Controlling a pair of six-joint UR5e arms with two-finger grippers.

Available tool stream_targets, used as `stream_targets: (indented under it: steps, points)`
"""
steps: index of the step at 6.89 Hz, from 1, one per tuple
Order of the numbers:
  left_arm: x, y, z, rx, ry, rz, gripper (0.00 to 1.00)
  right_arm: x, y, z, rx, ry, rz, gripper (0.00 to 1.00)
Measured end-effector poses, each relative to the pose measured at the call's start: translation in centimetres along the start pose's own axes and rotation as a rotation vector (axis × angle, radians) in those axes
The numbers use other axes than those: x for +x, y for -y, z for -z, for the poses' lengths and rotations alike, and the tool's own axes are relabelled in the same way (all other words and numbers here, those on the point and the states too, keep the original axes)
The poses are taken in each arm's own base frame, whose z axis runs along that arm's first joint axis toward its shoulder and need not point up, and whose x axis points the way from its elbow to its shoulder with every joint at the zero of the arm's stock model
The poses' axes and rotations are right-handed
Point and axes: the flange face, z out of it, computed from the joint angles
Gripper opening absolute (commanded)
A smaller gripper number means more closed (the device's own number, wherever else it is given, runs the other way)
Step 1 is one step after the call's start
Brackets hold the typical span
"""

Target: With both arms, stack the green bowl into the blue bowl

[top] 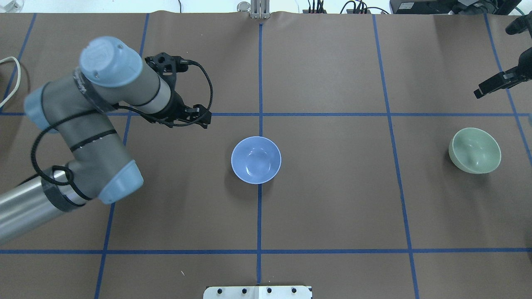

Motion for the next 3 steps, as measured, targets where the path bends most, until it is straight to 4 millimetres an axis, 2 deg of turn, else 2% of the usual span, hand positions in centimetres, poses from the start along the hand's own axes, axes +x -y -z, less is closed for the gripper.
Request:
stream_targets:
  steps: [1, 2, 3]
  points:
    - [-5.6, 2.3, 2.7, -0.011, 0.062, -0.052, 0.99, 0.4, -0.5, -0.3, 0.007, 0.003, 0.007, 1.00]
    - [-12.0, 4.1, 5.6, -0.007, 0.127, -0.098, 0.99, 0.9, -1.3, -0.6, 0.006, 0.006, 0.009, 1.00]
    - [-19.7, 5.1, 8.4, -0.008, 0.193, -0.156, 0.99, 1.4, -2.2, -0.9, 0.000, 0.007, 0.009, 1.00]
